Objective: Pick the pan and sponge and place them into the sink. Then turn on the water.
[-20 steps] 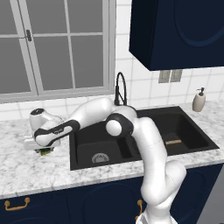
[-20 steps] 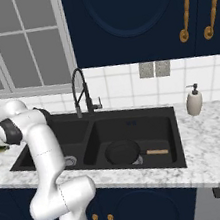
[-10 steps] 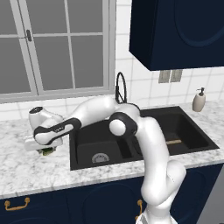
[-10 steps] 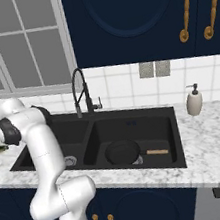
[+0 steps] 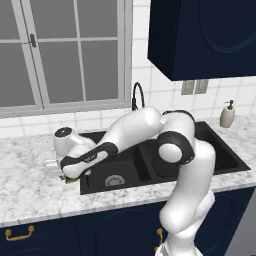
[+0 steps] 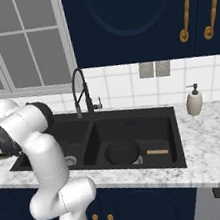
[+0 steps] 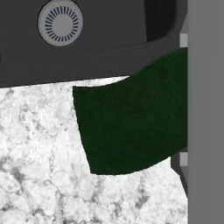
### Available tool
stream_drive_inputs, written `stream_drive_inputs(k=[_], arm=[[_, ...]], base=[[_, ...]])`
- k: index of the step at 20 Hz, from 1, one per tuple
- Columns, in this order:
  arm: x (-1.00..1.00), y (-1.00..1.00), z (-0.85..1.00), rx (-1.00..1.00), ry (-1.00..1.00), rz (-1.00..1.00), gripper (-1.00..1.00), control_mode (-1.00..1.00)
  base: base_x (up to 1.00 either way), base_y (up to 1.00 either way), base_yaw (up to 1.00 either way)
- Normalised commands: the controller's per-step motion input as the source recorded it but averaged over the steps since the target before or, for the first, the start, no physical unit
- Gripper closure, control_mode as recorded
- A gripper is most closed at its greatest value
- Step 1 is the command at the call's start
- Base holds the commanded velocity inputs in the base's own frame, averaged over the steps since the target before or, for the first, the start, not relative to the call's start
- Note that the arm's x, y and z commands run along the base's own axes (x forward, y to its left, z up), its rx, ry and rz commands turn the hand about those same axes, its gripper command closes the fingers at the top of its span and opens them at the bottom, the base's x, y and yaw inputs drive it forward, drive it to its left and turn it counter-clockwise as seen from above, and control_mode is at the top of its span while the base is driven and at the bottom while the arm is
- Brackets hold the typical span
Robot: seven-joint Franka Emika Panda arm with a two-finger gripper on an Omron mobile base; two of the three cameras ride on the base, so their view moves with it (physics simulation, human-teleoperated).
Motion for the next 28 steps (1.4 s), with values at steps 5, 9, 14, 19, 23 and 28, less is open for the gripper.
stream_drive_inputs(k=[5, 9, 14, 19, 23, 28], arm=[[-0.34, -0.66, 0.87, 0.04, -0.06, -0.07, 1.00, -1.00], [-0.13, -0.71, 0.97, 0.08, 0.00, -0.04, 1.00, -1.00], [-0.30, -0.70, 0.65, 0.08, -0.01, -0.05, 1.00, -1.00], [-0.17, -0.60, 0.52, 0.05, 0.00, -0.08, 1.00, -1.00], [-0.16, -0.59, 0.56, 0.03, -0.01, -0.08, 1.00, -1.00], [-0.08, -0.63, 0.41, 0.01, -0.01, -0.08, 1.00, -1.00]], base=[[0.00, 0.00, 0.00], [0.00, 0.00, 0.00], [0.00, 0.00, 0.00], [0.00, 0.00, 0.00], [0.00, 0.00, 0.00], [0.00, 0.00, 0.00]])
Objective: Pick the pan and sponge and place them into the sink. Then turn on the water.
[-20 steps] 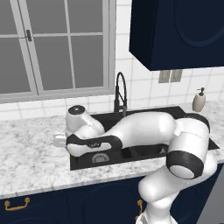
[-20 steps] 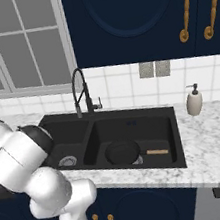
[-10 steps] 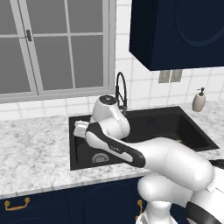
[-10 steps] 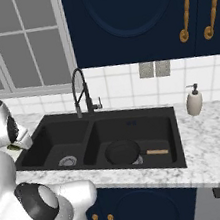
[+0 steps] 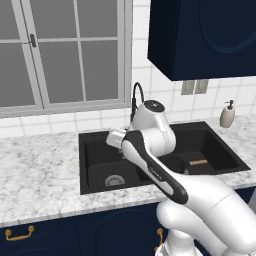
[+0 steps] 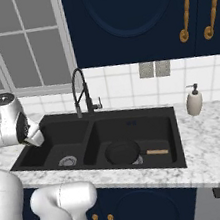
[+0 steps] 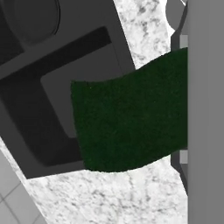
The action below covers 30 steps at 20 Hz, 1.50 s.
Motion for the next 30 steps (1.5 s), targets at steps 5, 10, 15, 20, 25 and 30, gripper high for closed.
stream_drive_inputs(k=[5, 10, 15, 20, 25, 30], arm=[[-0.20, -0.64, 0.28, 0.02, -0.01, -0.09, 1.00, -1.00], [-0.01, -0.69, 0.15, 0.02, 0.00, -0.08, 1.00, -1.00], [0.00, -0.73, 0.06, 0.04, 0.00, -0.07, 1.00, -1.00], [0.04, -0.69, 0.00, 0.03, 0.00, -0.07, 1.00, -1.00], [0.29, -0.72, 0.00, 0.06, 0.03, -0.03, 1.00, -1.00], [0.33, -0.79, 0.00, 0.09, 0.02, 0.00, 1.00, -1.00]], base=[[0.00, 0.00, 0.00], [0.00, 0.00, 0.00], [0.00, 0.00, 0.00], [0.00, 0.00, 0.00], [0.00, 0.00, 0.00], [0.00, 0.00, 0.00]])
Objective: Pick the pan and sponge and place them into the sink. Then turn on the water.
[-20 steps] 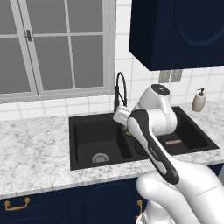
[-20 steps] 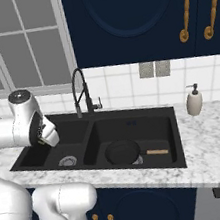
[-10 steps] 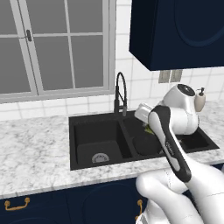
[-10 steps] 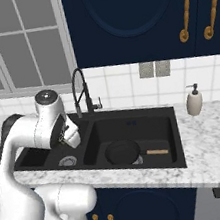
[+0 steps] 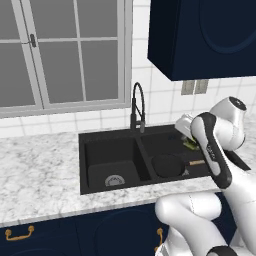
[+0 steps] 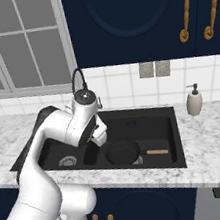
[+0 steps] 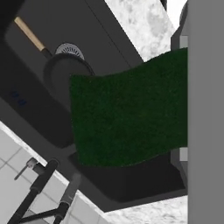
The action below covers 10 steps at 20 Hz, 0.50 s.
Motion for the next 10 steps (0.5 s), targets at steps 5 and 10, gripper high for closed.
stream_drive_inputs(k=[5, 10], arm=[[0.33, -0.66, -0.02, 0.08, 0.03, 0.00, 1.00, -1.00], [0.35, -0.53, -0.04, 0.04, 0.03, 0.00, 1.00, -1.00]], base=[[0.00, 0.00, 0.00], [0.00, 0.00, 0.00]])
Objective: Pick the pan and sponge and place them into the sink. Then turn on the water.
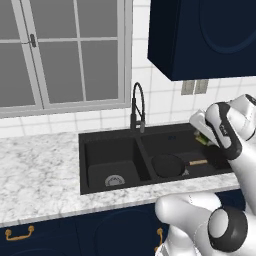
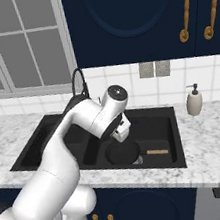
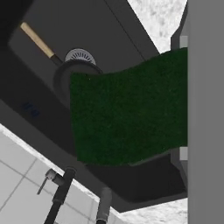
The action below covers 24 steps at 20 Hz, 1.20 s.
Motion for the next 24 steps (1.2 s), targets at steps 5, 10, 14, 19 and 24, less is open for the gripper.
stream_drive_inputs(k=[5, 10, 14, 19, 24], arm=[[0.44, -0.30, -0.21, 0.00, 0.07, -0.01, 1.00, -1.00], [0.62, -0.04, -0.43, 0.00, 0.14, 0.00, 1.00, -1.00], [0.53, 0.00, -0.50, 0.00, 0.10, 0.00, 1.00, -1.00], [0.33, 0.00, -0.64, 0.00, 0.09, 0.00, 1.00, -1.00], [0.27, 0.00, -0.75, 0.00, 0.10, 0.00, 1.00, -1.00]], base=[[0.00, 0.00, 0.00], [0.00, 0.00, 0.00], [0.00, 0.00, 0.00], [0.00, 0.00, 0.00], [0.00, 0.00, 0.00]])
